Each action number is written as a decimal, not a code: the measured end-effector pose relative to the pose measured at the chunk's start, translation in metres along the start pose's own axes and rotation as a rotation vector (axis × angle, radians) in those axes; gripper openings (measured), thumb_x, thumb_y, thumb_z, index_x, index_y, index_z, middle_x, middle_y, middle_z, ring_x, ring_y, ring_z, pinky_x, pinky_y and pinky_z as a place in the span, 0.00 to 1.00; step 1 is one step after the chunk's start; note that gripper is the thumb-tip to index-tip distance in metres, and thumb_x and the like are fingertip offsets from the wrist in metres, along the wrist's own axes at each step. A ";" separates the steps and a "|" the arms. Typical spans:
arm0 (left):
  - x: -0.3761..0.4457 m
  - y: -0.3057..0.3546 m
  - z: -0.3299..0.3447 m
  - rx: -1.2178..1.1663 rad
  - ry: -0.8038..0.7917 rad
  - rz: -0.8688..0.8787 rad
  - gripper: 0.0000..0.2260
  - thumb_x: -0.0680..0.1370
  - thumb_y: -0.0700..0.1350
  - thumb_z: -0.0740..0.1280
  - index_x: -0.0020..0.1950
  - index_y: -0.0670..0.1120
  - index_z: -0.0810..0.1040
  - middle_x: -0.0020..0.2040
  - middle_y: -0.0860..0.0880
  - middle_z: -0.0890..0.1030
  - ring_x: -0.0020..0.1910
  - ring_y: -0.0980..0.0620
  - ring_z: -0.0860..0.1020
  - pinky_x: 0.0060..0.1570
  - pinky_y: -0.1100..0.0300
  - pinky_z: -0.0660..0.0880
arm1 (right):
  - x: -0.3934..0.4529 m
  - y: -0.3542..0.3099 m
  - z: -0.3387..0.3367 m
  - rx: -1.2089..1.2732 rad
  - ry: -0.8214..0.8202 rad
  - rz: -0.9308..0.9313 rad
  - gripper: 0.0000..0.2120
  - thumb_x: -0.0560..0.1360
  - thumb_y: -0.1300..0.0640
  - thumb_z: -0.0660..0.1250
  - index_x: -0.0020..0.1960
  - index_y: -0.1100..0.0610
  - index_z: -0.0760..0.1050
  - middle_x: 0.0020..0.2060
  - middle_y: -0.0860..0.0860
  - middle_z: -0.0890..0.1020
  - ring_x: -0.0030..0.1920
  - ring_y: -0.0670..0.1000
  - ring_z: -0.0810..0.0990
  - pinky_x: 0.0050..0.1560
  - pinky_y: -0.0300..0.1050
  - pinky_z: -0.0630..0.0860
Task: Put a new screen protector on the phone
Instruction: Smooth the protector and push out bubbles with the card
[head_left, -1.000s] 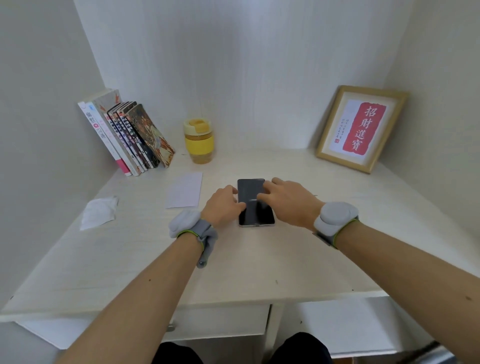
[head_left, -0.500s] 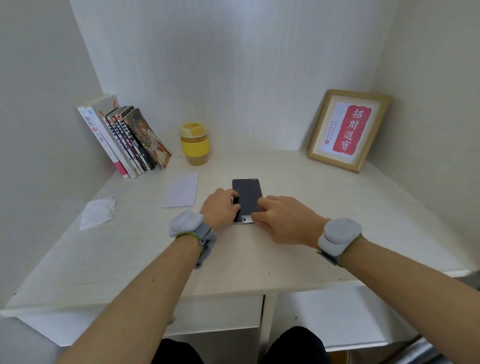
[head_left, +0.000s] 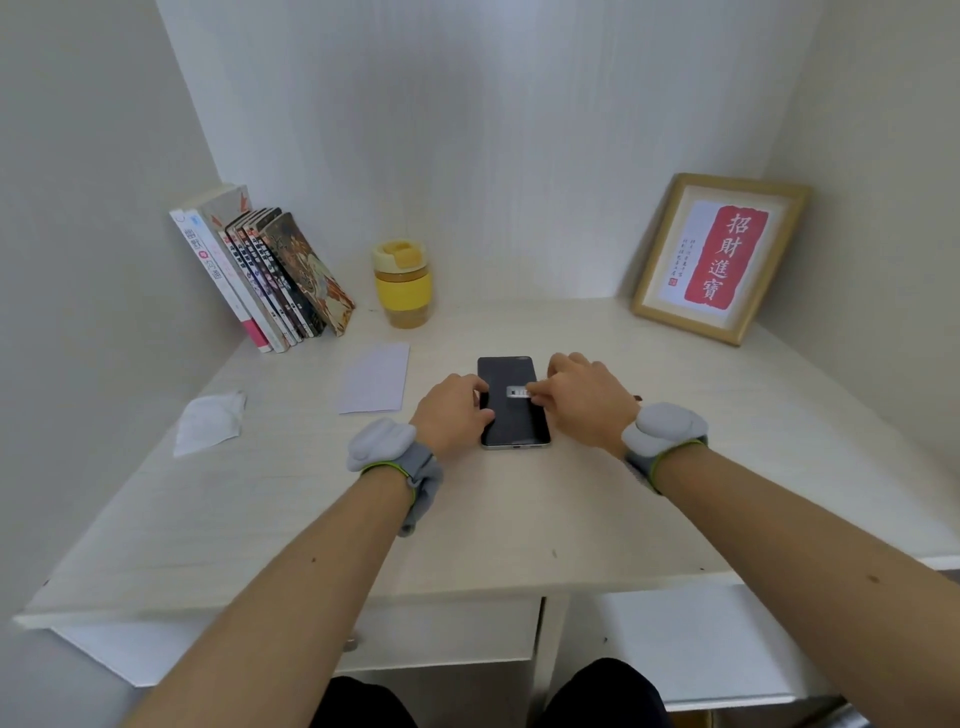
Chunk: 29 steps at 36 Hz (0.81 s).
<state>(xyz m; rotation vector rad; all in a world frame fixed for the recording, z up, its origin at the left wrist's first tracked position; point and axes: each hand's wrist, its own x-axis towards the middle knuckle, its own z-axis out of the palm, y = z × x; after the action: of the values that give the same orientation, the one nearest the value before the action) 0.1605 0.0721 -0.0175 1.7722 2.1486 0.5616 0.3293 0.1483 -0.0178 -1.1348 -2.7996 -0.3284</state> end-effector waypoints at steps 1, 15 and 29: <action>0.002 -0.001 -0.001 -0.005 -0.009 -0.002 0.19 0.79 0.46 0.65 0.70 0.46 0.70 0.62 0.45 0.74 0.59 0.45 0.74 0.60 0.56 0.70 | 0.005 0.002 0.002 0.014 -0.009 0.011 0.16 0.83 0.52 0.53 0.63 0.50 0.77 0.55 0.55 0.73 0.55 0.58 0.72 0.53 0.50 0.70; 0.021 0.001 -0.011 0.017 -0.213 0.035 0.20 0.78 0.42 0.65 0.70 0.52 0.70 0.66 0.42 0.68 0.58 0.43 0.75 0.60 0.54 0.73 | 0.053 0.020 0.018 0.043 -0.007 0.084 0.14 0.83 0.54 0.54 0.57 0.50 0.78 0.52 0.55 0.77 0.49 0.60 0.79 0.45 0.49 0.70; 0.023 0.005 -0.003 -0.008 -0.119 -0.010 0.13 0.78 0.53 0.63 0.61 0.51 0.75 0.58 0.39 0.74 0.52 0.39 0.77 0.49 0.55 0.72 | 0.057 0.018 0.024 -0.018 0.029 0.093 0.15 0.80 0.62 0.55 0.59 0.50 0.75 0.53 0.53 0.76 0.49 0.58 0.79 0.46 0.49 0.64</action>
<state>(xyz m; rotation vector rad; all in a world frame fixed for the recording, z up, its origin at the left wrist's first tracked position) 0.1595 0.0948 -0.0120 1.7436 2.0712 0.4487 0.3007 0.2050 -0.0284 -1.2491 -2.7132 -0.3597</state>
